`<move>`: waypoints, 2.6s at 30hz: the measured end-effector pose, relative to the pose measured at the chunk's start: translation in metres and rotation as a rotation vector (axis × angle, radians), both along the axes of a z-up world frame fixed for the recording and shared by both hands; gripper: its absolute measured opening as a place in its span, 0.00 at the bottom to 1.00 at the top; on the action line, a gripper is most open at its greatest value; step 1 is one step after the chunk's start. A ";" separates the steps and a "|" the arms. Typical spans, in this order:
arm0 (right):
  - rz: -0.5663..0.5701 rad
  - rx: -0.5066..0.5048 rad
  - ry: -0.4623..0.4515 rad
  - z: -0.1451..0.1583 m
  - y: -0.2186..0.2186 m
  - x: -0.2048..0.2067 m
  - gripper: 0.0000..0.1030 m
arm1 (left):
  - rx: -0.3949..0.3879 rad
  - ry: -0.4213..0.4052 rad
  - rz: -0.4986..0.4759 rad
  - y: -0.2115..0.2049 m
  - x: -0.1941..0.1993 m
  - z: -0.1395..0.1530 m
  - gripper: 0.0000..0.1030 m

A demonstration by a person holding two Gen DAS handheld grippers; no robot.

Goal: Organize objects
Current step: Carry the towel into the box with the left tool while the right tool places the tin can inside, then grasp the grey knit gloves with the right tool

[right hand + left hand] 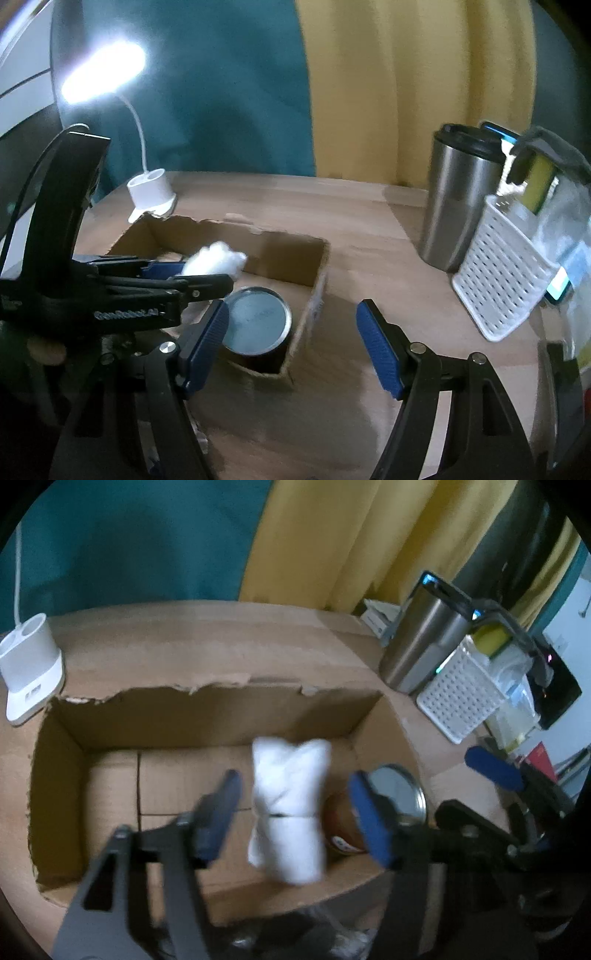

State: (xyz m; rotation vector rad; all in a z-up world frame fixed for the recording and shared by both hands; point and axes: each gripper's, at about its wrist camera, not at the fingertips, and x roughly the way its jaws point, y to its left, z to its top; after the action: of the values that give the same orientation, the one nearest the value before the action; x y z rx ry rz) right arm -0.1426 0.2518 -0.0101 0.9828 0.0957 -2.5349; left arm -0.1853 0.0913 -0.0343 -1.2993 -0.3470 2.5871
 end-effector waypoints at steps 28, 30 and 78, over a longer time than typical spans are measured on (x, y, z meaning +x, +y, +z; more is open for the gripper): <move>0.009 0.022 -0.007 0.003 -0.042 0.060 0.73 | -0.052 0.130 0.111 -0.084 0.097 0.029 0.67; 0.022 0.030 -0.012 0.001 -0.050 0.064 0.73 | -0.045 0.125 0.121 -0.091 0.104 0.026 0.67; 0.193 0.107 -0.106 -0.043 -0.166 0.071 0.34 | 0.003 0.024 0.124 -0.147 0.144 -0.027 0.68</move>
State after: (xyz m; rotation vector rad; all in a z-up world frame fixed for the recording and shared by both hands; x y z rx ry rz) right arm -0.0716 0.0857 -0.0530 1.0911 0.2844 -2.3185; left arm -0.0410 -0.0556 -0.0612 -1.2824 -0.4405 2.7008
